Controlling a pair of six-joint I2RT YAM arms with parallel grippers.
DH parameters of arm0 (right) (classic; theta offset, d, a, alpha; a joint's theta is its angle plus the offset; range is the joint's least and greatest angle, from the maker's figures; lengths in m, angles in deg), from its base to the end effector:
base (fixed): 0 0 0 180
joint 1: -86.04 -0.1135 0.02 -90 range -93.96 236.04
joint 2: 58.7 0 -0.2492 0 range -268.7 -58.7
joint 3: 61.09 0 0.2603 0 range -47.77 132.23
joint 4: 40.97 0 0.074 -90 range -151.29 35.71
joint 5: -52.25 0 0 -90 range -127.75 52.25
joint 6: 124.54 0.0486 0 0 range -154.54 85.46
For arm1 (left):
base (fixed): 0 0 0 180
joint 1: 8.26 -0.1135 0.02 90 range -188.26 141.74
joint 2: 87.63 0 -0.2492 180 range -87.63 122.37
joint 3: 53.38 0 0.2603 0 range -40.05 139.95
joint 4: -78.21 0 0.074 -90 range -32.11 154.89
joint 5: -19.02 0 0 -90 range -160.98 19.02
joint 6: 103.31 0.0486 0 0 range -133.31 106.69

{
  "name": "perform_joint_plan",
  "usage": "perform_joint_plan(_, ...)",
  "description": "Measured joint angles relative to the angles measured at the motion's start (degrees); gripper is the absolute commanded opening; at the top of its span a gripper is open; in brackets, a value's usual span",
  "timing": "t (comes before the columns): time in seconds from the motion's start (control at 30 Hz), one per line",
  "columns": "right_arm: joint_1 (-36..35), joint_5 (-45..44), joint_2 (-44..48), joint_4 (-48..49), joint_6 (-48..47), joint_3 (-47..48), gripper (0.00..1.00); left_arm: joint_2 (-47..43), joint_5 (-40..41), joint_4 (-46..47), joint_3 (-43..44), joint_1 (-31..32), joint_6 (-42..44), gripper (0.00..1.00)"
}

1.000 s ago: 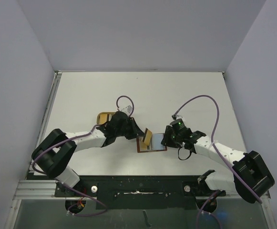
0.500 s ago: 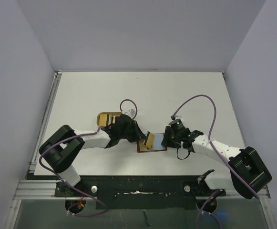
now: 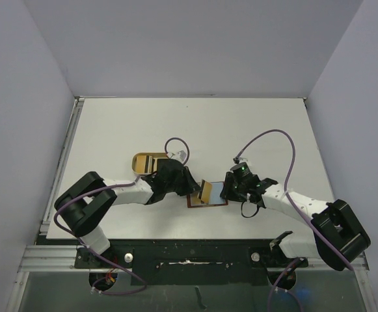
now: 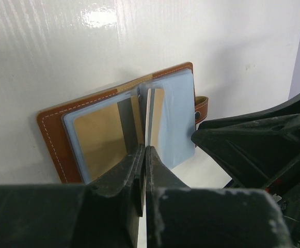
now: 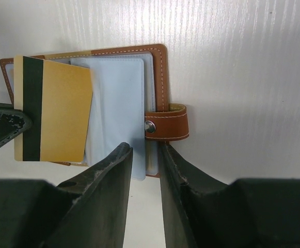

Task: Put the credit cards into the card holder
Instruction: Insert the credit card into the card holder.

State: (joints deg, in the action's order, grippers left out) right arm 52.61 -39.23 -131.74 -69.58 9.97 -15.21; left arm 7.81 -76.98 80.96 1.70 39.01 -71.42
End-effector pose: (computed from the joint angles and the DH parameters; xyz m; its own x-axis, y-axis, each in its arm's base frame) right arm 0.2075 0.1355 0.1317 -0.8696 0.2656 -0.4161 0.0996 0.9200 0.3791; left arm 0.2262 -0.2524 0.1184 -0.8867 -0.2845 -0.3643 0.0640 0.7050 -0.7063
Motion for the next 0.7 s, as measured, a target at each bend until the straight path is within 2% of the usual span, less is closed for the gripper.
perform_joint_plan(0.7,-1.27,1.14,0.07,5.44,3.82,-3.56,0.27,2.21,6.23,2.75,0.09,3.28,-1.79,0.00)
